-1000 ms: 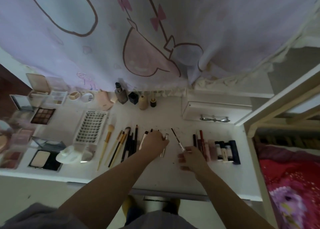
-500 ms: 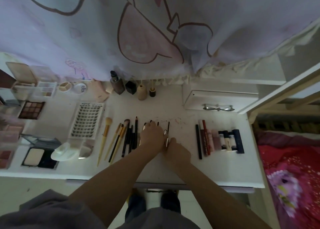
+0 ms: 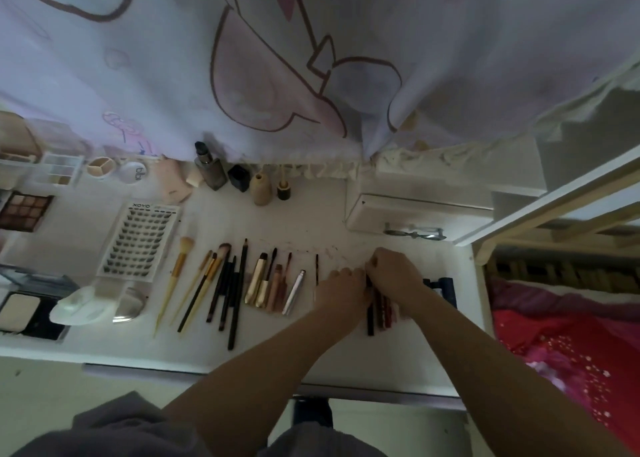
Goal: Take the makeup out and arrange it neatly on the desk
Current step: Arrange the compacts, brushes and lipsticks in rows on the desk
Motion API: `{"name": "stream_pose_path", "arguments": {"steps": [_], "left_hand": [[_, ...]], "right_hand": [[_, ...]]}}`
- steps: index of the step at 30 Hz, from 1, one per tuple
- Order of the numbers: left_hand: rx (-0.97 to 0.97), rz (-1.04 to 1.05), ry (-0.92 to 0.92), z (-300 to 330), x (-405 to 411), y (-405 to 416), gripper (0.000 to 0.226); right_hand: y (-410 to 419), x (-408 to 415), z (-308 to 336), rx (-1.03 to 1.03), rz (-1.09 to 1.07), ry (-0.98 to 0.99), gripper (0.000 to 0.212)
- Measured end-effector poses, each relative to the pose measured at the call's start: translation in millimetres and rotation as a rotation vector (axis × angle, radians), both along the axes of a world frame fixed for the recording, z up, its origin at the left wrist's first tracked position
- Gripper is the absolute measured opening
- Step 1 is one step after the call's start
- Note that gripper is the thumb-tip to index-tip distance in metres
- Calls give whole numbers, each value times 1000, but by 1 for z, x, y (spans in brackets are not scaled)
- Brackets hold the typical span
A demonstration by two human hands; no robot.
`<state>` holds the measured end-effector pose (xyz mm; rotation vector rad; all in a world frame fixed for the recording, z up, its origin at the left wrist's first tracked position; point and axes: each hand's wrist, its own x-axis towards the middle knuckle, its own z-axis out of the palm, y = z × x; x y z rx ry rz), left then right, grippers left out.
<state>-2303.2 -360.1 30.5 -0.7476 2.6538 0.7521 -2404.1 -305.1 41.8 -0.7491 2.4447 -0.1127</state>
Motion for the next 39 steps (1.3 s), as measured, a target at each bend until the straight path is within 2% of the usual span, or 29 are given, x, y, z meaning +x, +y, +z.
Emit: {"name": "stream_pose_path", "arguments": {"steps": [4, 8, 15, 17, 21, 25, 29, 34, 37, 39], "left_hand": [[-1, 111, -80, -16, -13, 14, 30], [21, 189, -57, -19, -15, 12, 30], [60, 156, 19, -13, 8, -8, 24], [86, 110, 81, -6, 18, -17, 21], [119, 69, 157, 10, 39, -35, 21], [4, -67, 179, 29, 56, -48, 31], [-66, -174, 210, 51, 70, -61, 29], [-54, -195, 218, 62, 72, -74, 30], [132, -151, 138, 55, 67, -70, 24], [292, -41, 65, 43, 64, -68, 16]], "right_hand": [[-12, -4, -9, 45, 50, 21, 28], [-16, -8, -10, 78, 92, 3, 30], [-22, -10, -2, 53, 101, -61, 48], [-25, -6, 4, 46, 97, -134, 52], [-26, 6, 29, -49, 12, -416, 47], [-23, 20, 58, -143, -5, -649, 45], [-20, 28, 80, -258, 99, -761, 41], [-20, 35, 88, -339, 125, -728, 38], [-13, 26, 88, -252, 155, -591, 30], [-1, 12, 87, -253, 70, -489, 23]]}}
